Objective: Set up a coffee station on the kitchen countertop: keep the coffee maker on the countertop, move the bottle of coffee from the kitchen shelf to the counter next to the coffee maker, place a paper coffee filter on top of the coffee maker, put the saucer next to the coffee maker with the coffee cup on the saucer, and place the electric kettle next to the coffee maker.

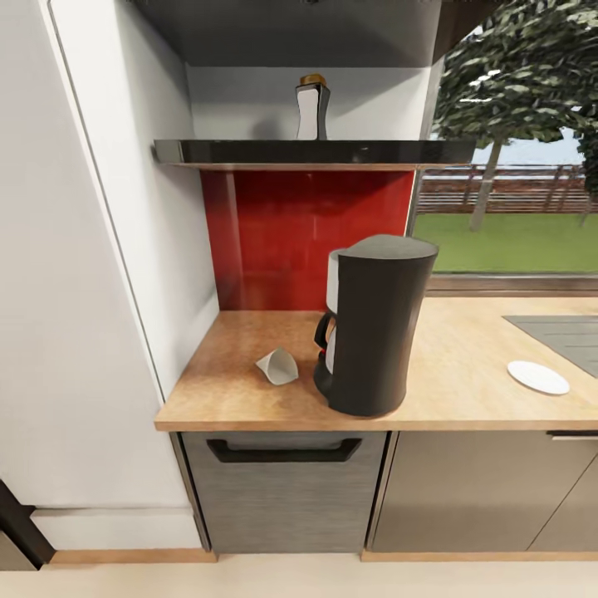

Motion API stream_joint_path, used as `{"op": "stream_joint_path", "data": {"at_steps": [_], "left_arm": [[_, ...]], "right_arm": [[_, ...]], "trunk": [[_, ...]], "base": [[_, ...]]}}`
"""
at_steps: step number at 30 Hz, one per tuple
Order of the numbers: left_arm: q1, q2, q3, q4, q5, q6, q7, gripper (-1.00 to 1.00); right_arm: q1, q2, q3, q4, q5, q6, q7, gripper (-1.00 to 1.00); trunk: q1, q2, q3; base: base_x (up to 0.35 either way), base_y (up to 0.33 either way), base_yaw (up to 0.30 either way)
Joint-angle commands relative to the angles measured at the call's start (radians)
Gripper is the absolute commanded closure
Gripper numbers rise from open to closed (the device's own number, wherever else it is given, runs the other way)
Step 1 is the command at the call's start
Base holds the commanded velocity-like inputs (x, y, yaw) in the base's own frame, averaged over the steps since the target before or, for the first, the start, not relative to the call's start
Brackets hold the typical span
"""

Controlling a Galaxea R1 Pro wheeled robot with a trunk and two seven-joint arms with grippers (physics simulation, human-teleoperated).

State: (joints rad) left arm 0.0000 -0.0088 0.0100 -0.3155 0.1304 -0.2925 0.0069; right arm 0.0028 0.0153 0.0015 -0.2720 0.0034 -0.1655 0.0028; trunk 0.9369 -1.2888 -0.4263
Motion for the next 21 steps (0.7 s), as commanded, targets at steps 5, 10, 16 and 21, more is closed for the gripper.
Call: {"op": "stream_joint_path", "data": {"at_steps": [5, 10, 16, 21], "left_arm": [[0.0, 0.0, 0.001, 0.0, 0.005, -0.002, 0.001, -1.0], [0.0, 0.0, 0.0, 0.0, 0.005, -0.002, 0.001, -1.0], [0.0, 0.0, 0.0, 0.0, 0.005, -0.002, 0.001, -1.0], [0.0, 0.0, 0.0, 0.0, 0.005, -0.002, 0.001, -1.0]], "right_arm": [[0.0, 0.0, 0.0, -0.001, 0.0, -0.002, 0.0, -1.0], [0.0, 0.0, 0.0, -0.001, 0.001, -0.002, 0.0, -1.0], [0.0, 0.0, 0.0, -0.001, 0.001, -0.002, 0.0, -1.0], [0.0, 0.0, 0.0, -0.001, 0.001, -0.002, 0.0, -1.0]], "trunk": [[-0.019, 0.035, 0.015], [-0.038, 0.07, 0.031], [-0.061, 0.112, 0.049], [-0.081, 0.147, 0.065]], "base": [[0.0, 0.0, 0.0], [0.0, 0.0, 0.0], [0.0, 0.0, 0.0], [0.0, 0.0, 0.0]]}}
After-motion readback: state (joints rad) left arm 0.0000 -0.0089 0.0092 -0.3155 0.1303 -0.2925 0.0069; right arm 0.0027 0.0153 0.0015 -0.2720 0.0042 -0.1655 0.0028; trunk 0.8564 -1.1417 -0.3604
